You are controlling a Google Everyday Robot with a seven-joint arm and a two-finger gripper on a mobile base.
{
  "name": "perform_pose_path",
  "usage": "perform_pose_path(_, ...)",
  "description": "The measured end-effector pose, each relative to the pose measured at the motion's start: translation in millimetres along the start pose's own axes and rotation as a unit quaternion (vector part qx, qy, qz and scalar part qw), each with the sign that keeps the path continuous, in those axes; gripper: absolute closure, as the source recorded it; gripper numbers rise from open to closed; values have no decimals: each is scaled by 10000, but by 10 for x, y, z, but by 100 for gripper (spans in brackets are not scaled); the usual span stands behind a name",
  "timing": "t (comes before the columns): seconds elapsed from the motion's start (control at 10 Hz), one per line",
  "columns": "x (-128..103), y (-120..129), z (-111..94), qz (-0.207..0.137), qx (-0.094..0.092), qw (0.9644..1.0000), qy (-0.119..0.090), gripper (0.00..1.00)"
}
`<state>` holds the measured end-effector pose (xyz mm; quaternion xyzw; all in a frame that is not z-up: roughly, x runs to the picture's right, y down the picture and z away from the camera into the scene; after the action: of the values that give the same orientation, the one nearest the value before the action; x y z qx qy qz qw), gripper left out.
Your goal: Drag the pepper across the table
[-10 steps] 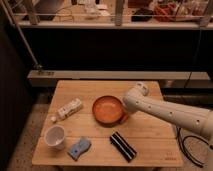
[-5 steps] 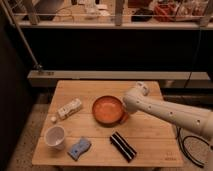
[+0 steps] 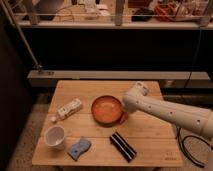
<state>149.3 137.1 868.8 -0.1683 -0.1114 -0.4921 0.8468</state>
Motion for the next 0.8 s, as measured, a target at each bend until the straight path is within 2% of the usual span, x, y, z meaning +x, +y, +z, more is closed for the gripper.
perform_pose_path(0.8,-67,-22,-45,-223,104,9997,-32,99)
